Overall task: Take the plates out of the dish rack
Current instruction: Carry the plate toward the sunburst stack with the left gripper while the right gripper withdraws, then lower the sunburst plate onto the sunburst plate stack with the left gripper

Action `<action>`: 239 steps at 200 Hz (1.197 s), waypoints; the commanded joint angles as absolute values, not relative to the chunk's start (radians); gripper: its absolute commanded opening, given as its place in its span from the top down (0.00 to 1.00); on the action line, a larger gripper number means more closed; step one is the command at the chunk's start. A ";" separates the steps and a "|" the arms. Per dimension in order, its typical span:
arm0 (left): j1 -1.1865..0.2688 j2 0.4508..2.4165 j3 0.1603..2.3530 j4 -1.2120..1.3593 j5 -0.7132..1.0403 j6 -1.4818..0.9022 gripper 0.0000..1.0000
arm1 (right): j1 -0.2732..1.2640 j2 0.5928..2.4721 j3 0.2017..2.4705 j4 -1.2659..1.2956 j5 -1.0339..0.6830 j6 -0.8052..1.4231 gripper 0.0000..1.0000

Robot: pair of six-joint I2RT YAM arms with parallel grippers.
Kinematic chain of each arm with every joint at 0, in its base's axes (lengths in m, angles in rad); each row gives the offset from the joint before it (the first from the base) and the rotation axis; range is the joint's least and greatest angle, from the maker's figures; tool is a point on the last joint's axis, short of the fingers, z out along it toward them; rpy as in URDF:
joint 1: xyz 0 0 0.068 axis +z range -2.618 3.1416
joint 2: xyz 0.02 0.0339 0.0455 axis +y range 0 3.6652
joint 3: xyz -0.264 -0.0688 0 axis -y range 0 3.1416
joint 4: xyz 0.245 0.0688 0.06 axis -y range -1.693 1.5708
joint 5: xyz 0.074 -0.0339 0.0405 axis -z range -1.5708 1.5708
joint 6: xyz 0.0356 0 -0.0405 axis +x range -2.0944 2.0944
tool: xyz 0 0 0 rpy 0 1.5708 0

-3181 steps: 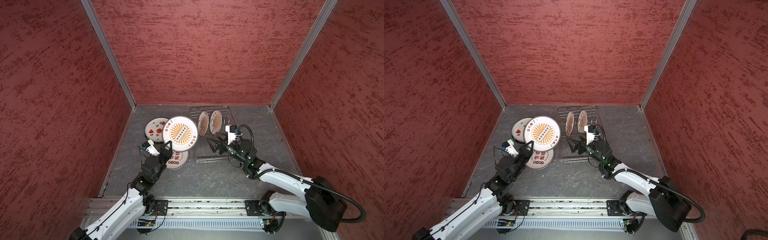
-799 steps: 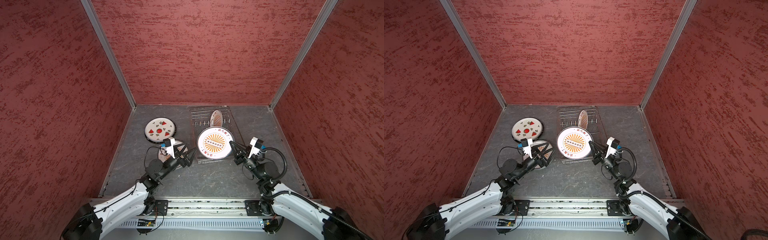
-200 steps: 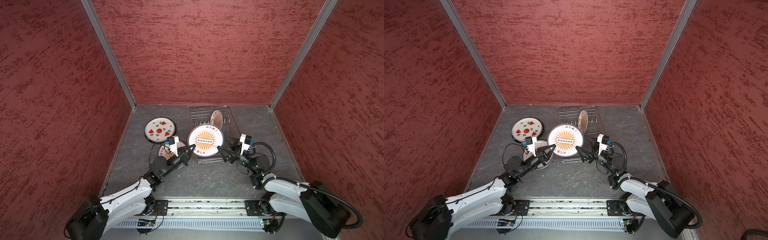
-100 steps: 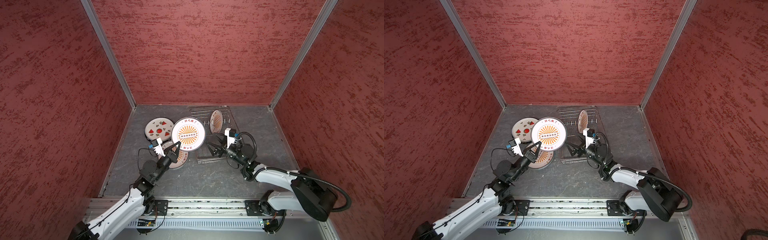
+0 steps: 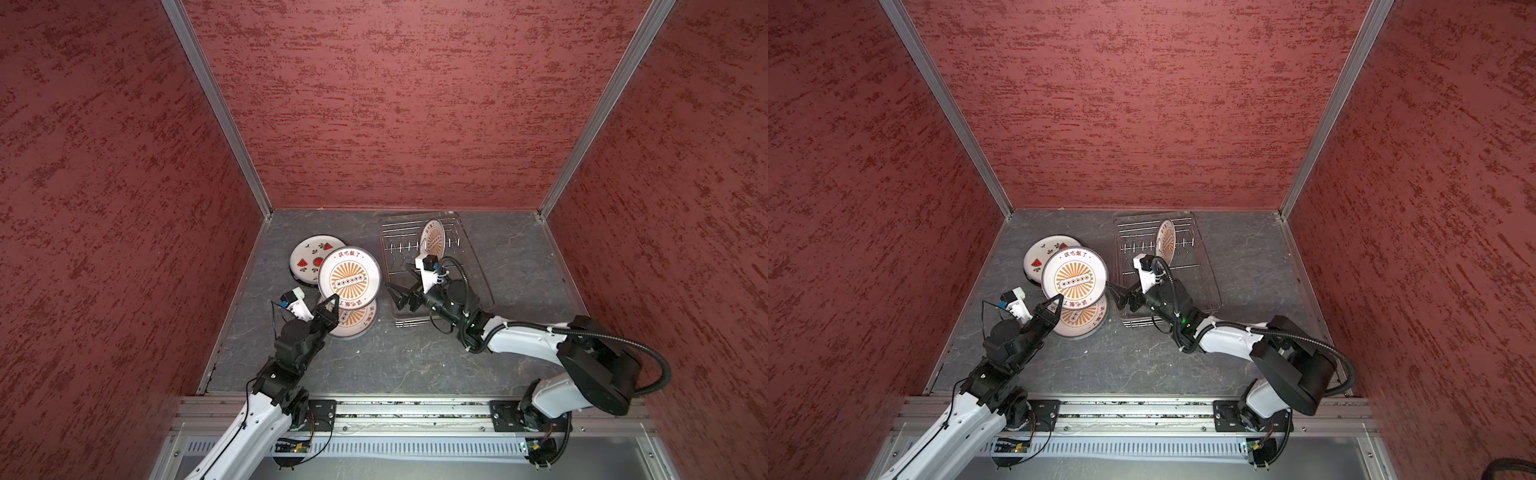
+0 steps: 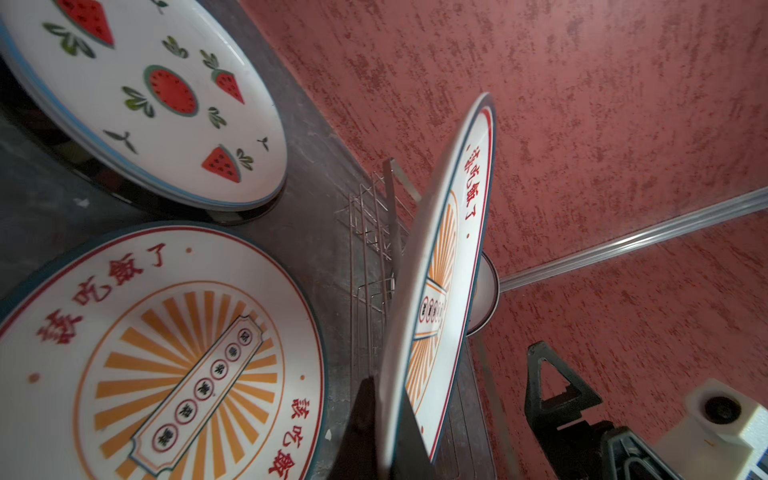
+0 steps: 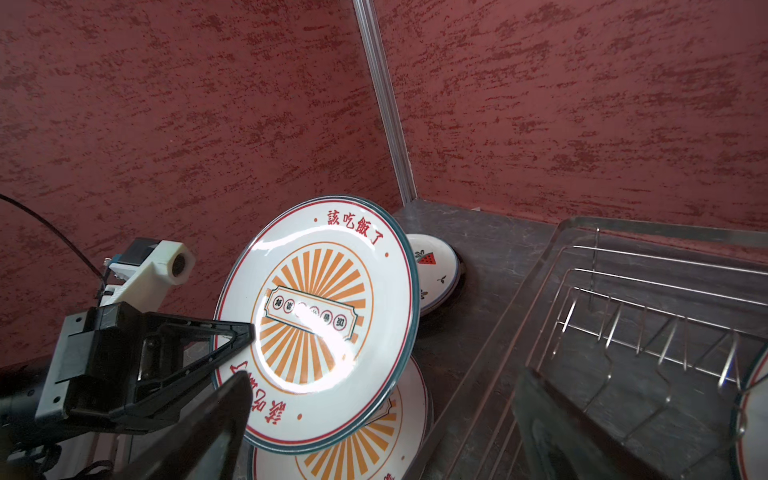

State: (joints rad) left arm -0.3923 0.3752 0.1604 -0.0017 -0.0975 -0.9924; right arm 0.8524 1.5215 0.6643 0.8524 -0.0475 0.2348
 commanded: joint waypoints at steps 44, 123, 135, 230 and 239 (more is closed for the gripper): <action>-0.352 0.402 0.273 -0.277 -0.141 -1.180 1.00 | 0.903 1.612 0.803 0.726 -0.030 0.143 0.01; -0.326 0.511 0.330 -0.421 -0.061 -1.328 1.00 | 0.927 1.679 0.871 0.649 -0.094 0.071 0.01; -0.321 0.520 0.332 -0.424 -0.044 -1.336 1.00 | 0.928 1.690 0.880 0.646 -0.086 0.072 0.01; -0.310 0.615 0.324 -0.401 0.052 -1.371 1.00 | 0.930 1.720 0.901 0.600 -0.020 0.051 0.01; -0.308 0.614 0.316 -0.394 0.049 -1.383 1.00 | 0.930 1.720 0.899 0.600 -0.014 0.048 0.01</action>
State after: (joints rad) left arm -0.3187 0.6205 0.3153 -0.4549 0.0288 -1.3575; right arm 0.9215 1.7058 0.8703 0.6083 -0.0475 0.0784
